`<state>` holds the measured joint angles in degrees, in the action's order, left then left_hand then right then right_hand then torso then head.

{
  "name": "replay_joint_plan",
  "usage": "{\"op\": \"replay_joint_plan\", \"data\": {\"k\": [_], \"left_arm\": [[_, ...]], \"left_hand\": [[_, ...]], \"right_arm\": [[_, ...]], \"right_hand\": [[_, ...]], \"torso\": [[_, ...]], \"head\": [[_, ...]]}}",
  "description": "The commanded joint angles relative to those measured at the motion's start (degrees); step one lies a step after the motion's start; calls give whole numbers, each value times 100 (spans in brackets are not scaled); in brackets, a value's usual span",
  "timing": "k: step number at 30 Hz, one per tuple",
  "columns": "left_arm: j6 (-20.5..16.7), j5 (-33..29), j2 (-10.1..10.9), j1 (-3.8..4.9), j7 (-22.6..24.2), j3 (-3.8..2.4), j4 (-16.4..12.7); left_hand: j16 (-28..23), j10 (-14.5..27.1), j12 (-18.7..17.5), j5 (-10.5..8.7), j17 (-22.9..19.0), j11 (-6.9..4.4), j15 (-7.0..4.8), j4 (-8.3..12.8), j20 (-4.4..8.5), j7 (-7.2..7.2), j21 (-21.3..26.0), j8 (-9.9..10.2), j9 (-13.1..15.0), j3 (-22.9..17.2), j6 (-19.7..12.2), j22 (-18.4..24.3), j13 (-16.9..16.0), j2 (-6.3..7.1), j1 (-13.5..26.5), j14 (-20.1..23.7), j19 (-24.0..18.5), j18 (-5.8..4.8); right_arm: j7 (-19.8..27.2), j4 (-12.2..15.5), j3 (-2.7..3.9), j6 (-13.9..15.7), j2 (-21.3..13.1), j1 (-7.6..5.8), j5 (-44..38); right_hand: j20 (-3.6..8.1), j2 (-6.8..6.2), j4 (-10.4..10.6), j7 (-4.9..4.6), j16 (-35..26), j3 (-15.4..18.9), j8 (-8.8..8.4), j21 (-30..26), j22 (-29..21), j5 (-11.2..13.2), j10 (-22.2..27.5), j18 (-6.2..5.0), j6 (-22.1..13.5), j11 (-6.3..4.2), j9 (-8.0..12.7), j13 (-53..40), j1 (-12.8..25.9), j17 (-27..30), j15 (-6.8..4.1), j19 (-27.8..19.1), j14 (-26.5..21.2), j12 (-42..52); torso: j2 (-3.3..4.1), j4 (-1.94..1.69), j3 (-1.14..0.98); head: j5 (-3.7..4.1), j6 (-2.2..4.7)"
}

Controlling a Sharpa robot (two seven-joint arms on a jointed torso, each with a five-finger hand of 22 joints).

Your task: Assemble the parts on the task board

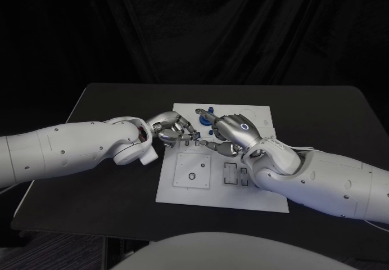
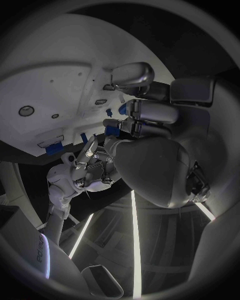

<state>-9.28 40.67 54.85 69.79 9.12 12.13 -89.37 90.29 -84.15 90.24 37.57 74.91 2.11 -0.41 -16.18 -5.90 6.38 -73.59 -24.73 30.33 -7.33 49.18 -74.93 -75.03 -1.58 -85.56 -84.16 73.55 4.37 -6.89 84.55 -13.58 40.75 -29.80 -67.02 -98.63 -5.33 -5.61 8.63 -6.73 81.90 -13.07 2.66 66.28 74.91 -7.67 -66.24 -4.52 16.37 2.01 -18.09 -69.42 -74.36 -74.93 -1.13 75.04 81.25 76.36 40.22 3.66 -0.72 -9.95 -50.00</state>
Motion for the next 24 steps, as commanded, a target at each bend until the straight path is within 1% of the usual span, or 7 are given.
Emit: {"op": "replay_joint_plan", "data": {"k": [1, 6, 11, 15, 17, 22, 24], "left_arm": [[-148, -39, -10, -9, -98, -5, -9], [-303, -39, 16, -8, -233, -6, -54], [-403, 284, 74, 12, -538, -7, -162], [-277, 663, 62, 132, -931, -7, -201], [-32, 791, -5, 291, -1280, -7, -181], [720, 901, -233, 700, -2102, -7, -32], [1051, 920, -314, 843, -2405, -7, 35]], "left_hand": [[-29, -585, -24, 62, 1509, -44, -42, 629, 27, -45, -52, -45, 36, -678, 88, -911, -1497, 72, 48, -584, 51, 16], [-29, -585, -24, 85, 1509, -45, -47, 664, 32, -50, -88, -56, 40, -767, 84, -921, -1497, 75, 71, -584, 87, 9], [-29, -585, -24, 9, 1509, -40, -48, 695, 35, -44, -149, -54, 36, -927, 64, -937, -1497, 104, 150, -584, 150, -4], [-29, -585, -24, -105, 1509, -50, -59, 702, 38, -53, -174, -49, 37, -1073, 88, -941, -1497, 133, 245, -584, 183, -8], [-29, -585, -24, -420, 1509, -57, -71, 734, 48, -67, -201, -25, 36, -1261, 101, -948, -1497, 176, 297, -584, 214, -14], [-29, -585, -24, -584, 1509, -74, -76, 686, 56, -83, -191, -13, 57, -1484, 160, -942, -1497, 229, 529, -584, 223, -11], [-29, -585, -24, -616, 1509, -78, -79, 680, 59, -88, -176, -11, 62, -1516, 171, -936, -1497, 240, 576, -584, 214, -7]], "right_arm": [[14, 213, 7, 211, -232, -103, -33], [-49, 683, -2, 53, -864, -320, -33], [-79, 1138, -25, 44, -1512, -474, -33], [-92, 1402, -45, 87, -1954, -567, -22], [-96, 1541, -53, 102, -2226, -608, 59], [-134, 1720, -60, 90, -2659, -655, 188], [-151, 1747, -61, 78, -2762, -670, 211]], "right_hand": [[-1, -14, 79, 2, -21, 39, -17, -44, 737, 25, 41, -119, -41, 3, 91, 25, -68, -9, 6, -33, -45, -25], [-28, 9, 279, -68, -155, 120, 33, -291, 672, 93, 142, -158, 170, 54, 112, 93, -195, 203, 46, -164, -196, -76], [-72, 85, 370, -128, -209, 132, 192, -398, 655, 76, 135, -169, 813, 105, -148, 74, -338, 283, 92, -199, -255, -56], [-92, 131, 407, -164, -242, 140, 319, -455, 647, 51, 113, -176, 1258, 133, -310, 61, -378, 338, 114, -210, -288, -39], [-102, 160, 404, -169, -299, 122, 341, -548, 624, -10, 149, -192, 1353, 139, -305, 94, -442, 423, 122, -257, -350, -62], [-113, 194, 410, -194, -332, 93, 378, -619, 612, -130, 204, -201, 1519, 155, -304, 146, -541, 466, 133, -279, -380, -103], [-115, 203, 417, -196, -335, 89, 386, -629, 610, -142, 211, -202, 1555, 158, -309, 155, -548, 470, 136, -281, -382, -109]], "torso": [[-1, 0, -1], [-4, 4, -3], [-10, 15, -3], [-11, 15, -3], [-20, 34, -7], [-38, 76, -26], [-49, 101, -51]], "head": [[-7, 0], [-29, 0], [-60, 0], [-43, 0], [-59, 0], [-83, 0], [-95, 0]]}}
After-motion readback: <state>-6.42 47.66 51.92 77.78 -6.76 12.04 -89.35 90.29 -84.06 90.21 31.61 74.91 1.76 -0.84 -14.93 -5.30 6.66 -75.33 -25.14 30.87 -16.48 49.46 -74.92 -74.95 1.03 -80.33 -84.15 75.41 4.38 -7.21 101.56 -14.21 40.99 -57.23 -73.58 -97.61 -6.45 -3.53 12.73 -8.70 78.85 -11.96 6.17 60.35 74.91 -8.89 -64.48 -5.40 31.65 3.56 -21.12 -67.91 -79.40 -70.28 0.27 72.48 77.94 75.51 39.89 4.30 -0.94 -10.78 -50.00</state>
